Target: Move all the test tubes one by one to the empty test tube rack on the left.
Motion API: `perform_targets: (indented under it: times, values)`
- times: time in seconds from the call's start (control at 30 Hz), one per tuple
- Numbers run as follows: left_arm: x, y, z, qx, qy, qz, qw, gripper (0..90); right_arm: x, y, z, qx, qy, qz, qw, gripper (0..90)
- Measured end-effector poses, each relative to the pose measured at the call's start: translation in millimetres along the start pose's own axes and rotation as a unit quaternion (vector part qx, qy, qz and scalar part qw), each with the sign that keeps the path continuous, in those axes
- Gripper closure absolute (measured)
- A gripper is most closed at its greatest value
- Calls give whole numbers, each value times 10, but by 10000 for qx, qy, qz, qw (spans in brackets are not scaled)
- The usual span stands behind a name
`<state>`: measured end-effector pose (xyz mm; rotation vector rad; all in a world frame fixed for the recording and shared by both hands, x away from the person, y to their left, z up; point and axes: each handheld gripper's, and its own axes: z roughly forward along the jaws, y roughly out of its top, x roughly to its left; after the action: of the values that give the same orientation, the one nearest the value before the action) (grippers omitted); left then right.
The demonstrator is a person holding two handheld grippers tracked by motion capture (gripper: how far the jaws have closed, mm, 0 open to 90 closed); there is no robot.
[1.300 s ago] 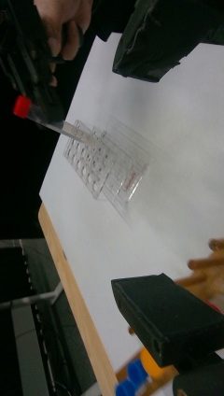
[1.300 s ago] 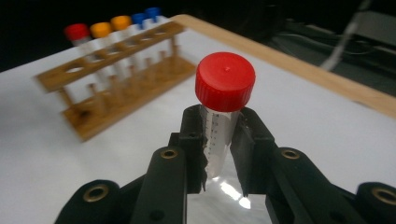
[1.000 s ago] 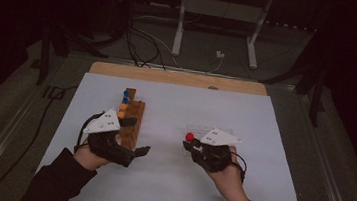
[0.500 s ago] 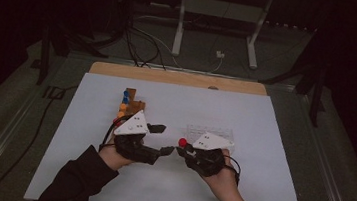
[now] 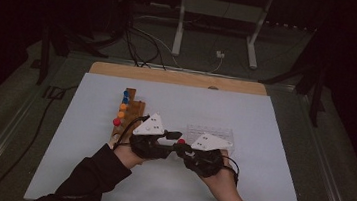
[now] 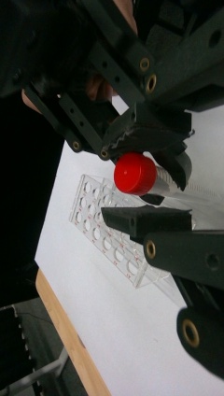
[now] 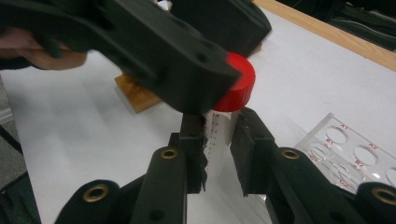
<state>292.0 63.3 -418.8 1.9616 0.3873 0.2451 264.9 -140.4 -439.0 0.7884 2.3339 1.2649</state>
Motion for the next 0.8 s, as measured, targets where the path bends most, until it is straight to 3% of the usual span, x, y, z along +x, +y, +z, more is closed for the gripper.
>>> perform_targets:
  times: [0.13, 0.33, 0.53, 0.7, 0.8]
  values:
    - [-2, 11, 21, 67, -32, 119, 9999, 703, -7, -1, 1, 5, -18, 13, 10000, 743]
    - [15, 27, -13, 22, -24, 105, 9999, 718, -9, 2, -4, -68, -3, 49, 10000, 731]
    - [67, 48, -169, -87, 210, 99, 9997, 719, -54, 2, -48, -175, -90, 138, 9997, 517]
    - [141, 52, -379, -166, 491, 47, 9986, 719, -100, -11, -82, -266, -184, 211, 9993, 369]
    - [182, 48, -525, -203, 677, 30, 9975, 719, -113, -8, -94, -294, -233, 261, 9990, 227]
